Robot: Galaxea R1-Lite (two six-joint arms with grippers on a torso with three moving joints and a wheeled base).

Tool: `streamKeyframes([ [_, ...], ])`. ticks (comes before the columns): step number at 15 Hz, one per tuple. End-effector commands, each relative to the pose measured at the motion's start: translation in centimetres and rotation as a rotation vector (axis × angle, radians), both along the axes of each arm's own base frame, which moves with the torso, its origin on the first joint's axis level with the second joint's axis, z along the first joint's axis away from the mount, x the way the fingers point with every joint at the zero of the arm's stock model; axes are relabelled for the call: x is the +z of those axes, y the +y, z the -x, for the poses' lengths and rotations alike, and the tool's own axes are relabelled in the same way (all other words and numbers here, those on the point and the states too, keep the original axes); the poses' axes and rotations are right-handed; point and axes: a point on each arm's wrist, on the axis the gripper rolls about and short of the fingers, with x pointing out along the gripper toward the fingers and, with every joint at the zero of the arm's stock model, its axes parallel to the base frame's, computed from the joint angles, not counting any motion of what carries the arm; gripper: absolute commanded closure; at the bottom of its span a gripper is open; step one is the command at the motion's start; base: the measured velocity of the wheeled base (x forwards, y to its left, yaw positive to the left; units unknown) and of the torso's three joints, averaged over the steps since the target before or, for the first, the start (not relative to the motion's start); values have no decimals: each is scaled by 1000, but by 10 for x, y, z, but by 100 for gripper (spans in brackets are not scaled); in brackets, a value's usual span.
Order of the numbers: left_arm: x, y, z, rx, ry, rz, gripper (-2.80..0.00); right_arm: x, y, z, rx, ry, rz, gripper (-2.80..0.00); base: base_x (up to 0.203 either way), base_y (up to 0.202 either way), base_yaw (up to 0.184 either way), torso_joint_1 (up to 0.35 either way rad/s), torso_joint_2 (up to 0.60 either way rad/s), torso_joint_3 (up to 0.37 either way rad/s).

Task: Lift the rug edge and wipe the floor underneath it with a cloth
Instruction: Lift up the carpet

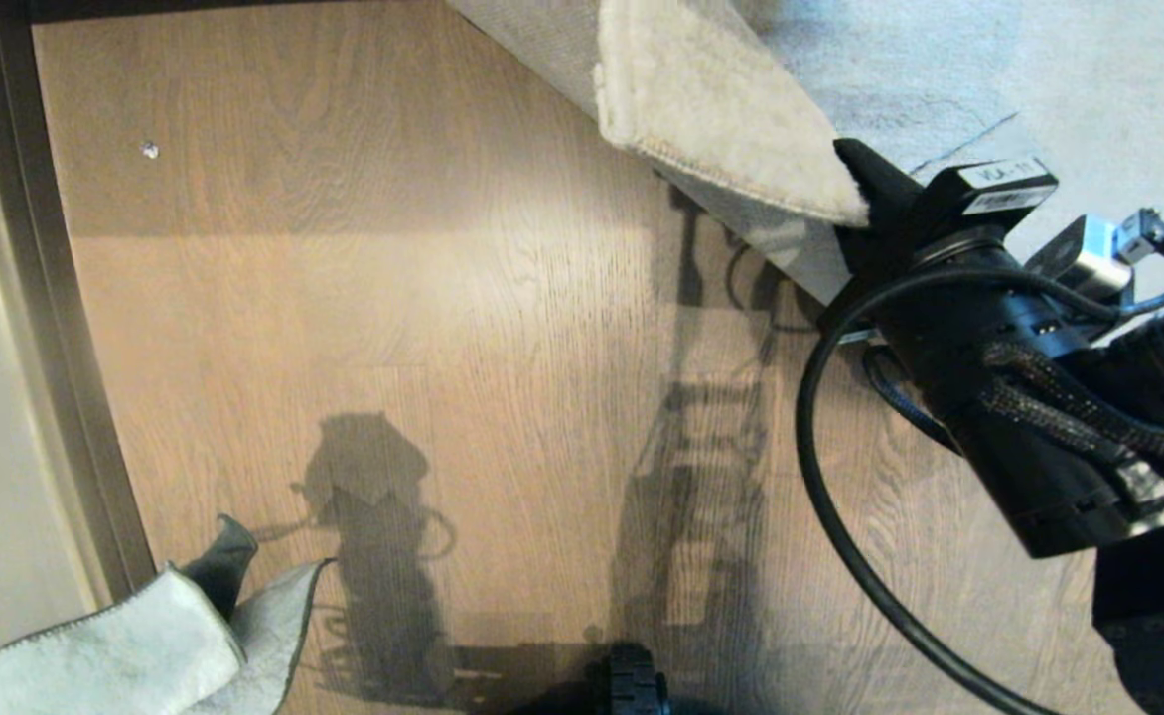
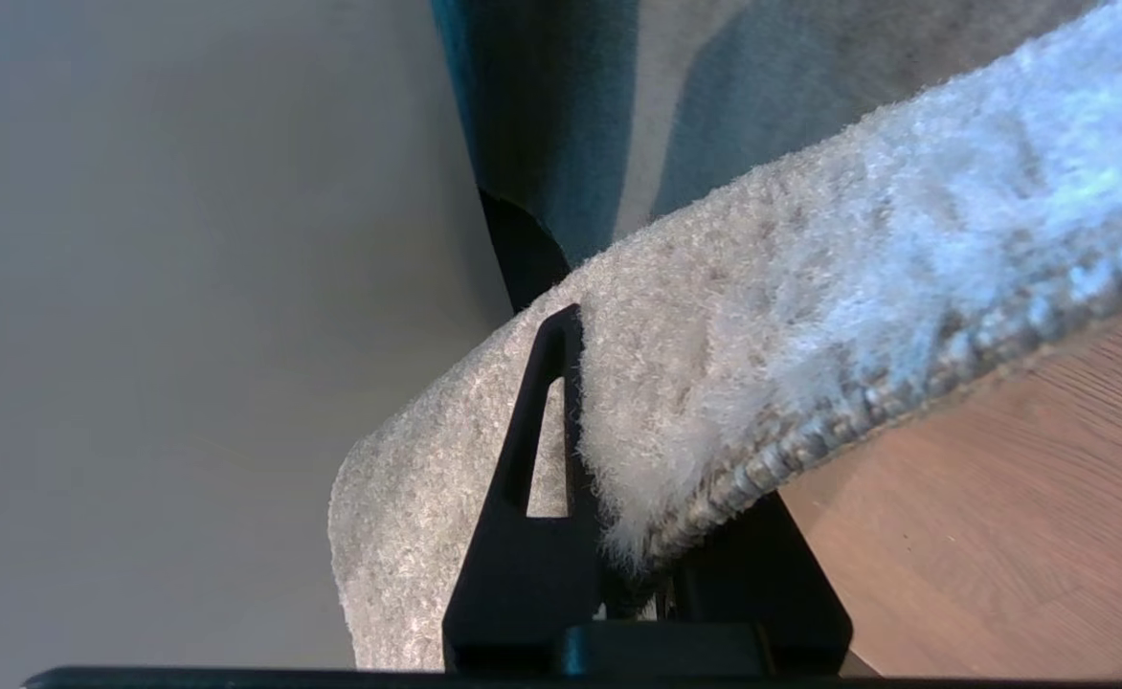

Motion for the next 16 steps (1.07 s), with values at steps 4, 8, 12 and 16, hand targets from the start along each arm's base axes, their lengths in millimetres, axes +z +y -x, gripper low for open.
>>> streamKeyframes([
  [4, 0, 0, 0, -4, 1, -4, 0, -5, -1, 1, 1, -6, -15, 0, 0, 0, 0, 0, 0, 0],
  [8, 1, 0, 0, -5, -1, -1, 0, -6, -1, 1, 2, -4, -15, 0, 0, 0, 0, 0, 0, 0],
  [12, 12, -1, 4, -25, -35, 1, 0, -7, -1, 1, 1, -2, -11, 0, 0, 0, 0, 0, 0, 0],
  [16, 33, -1, 1, -41, -11, 5, 0, -7, -1, 1, 0, 0, -7, 0, 0, 0, 0, 0, 0, 0],
])
